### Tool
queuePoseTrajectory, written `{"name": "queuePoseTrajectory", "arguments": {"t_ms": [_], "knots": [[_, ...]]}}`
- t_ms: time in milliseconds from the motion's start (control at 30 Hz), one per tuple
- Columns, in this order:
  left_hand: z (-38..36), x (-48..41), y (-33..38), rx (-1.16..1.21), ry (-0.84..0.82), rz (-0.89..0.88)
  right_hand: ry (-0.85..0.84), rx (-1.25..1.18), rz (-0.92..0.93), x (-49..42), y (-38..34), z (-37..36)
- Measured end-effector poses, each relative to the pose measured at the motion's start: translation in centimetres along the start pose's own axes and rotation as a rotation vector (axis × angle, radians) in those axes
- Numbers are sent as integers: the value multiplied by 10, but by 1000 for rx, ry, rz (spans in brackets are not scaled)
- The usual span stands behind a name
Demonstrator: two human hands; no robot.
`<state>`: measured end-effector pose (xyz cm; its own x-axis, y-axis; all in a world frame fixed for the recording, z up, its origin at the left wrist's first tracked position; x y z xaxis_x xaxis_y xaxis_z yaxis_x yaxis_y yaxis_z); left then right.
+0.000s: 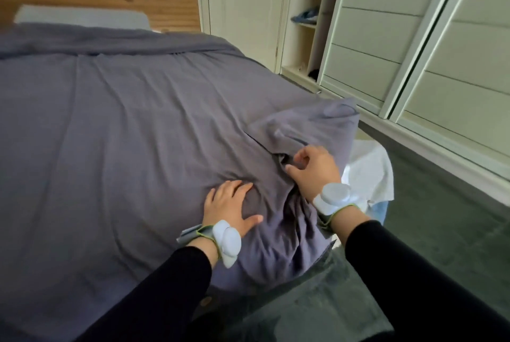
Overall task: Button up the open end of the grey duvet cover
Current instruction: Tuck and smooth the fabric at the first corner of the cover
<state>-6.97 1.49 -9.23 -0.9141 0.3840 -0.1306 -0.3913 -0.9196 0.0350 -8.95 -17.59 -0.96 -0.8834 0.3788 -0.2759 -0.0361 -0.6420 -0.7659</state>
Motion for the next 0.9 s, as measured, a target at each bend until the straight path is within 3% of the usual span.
{"name": "queuePoseTrajectory", "arguments": {"t_ms": [167,333,600,833,900], "knots": [[-19,-19,-4,-43,-25,57,-157,276,104,-64,-27,-54],[-30,-19,-6,-58,11,40,-247,475,-138,-97,18,-73],[-30,-16,-3,-150,65,36,-195,194,-270,-94,46,-47],[-19,-13,2,-186,45,46,-15,-402,-508,-73,65,-2],[-15,-11,1,-207,44,50,8,-697,-570,-64,76,13]]}}
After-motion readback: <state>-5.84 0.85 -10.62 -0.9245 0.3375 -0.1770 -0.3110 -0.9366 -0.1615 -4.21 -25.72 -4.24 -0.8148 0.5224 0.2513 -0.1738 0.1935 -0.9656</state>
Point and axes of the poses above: each hand's wrist, its own x-axis away from the middle knuckle, its own z-axis out of the back of the hand, y = z × x, the point moved 6 cm from there along -x, towards the middle knuckle, and after that the axes turned 14 degrees about -x, right-handed, at the moved point
